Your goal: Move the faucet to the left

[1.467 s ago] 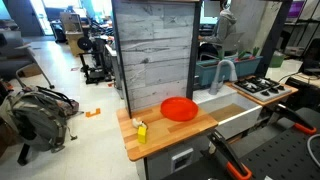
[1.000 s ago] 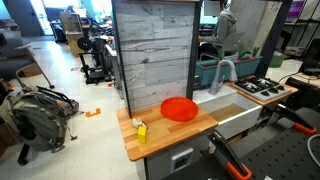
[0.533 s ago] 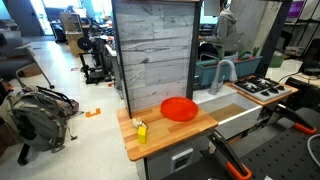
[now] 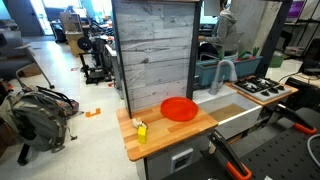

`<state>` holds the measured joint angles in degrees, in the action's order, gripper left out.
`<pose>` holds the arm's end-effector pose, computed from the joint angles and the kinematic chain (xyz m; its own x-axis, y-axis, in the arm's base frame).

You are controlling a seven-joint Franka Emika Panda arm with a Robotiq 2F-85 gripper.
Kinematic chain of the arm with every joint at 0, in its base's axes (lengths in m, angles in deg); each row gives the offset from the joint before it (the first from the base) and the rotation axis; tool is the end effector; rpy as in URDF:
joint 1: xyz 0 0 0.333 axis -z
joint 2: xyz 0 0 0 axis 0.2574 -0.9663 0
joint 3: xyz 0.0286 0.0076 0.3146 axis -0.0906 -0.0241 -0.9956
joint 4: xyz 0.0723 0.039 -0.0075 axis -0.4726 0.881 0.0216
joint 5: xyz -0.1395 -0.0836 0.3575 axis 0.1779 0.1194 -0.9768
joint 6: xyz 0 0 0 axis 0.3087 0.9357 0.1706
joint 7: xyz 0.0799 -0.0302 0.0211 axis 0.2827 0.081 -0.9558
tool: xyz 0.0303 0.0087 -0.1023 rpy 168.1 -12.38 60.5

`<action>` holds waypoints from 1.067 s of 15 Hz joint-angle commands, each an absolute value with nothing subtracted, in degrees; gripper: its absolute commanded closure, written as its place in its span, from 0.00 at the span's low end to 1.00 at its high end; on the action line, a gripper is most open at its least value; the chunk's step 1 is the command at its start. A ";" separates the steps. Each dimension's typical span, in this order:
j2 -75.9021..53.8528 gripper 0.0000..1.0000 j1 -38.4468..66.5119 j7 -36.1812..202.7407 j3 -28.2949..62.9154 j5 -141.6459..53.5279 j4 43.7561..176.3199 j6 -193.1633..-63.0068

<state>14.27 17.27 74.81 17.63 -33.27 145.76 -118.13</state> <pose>0.5014 -0.0682 0.4440 0.9941 0.0859 0.0663 0.0710 -0.9771 0.2005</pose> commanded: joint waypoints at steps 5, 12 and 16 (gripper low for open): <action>-3.78 0.00 21.53 57.95 20.52 -46.87 132.90 -123.40; -19.29 0.00 27.77 50.42 18.22 -55.40 121.25 -120.93; -27.32 0.00 29.94 53.07 17.37 -55.59 115.81 -122.23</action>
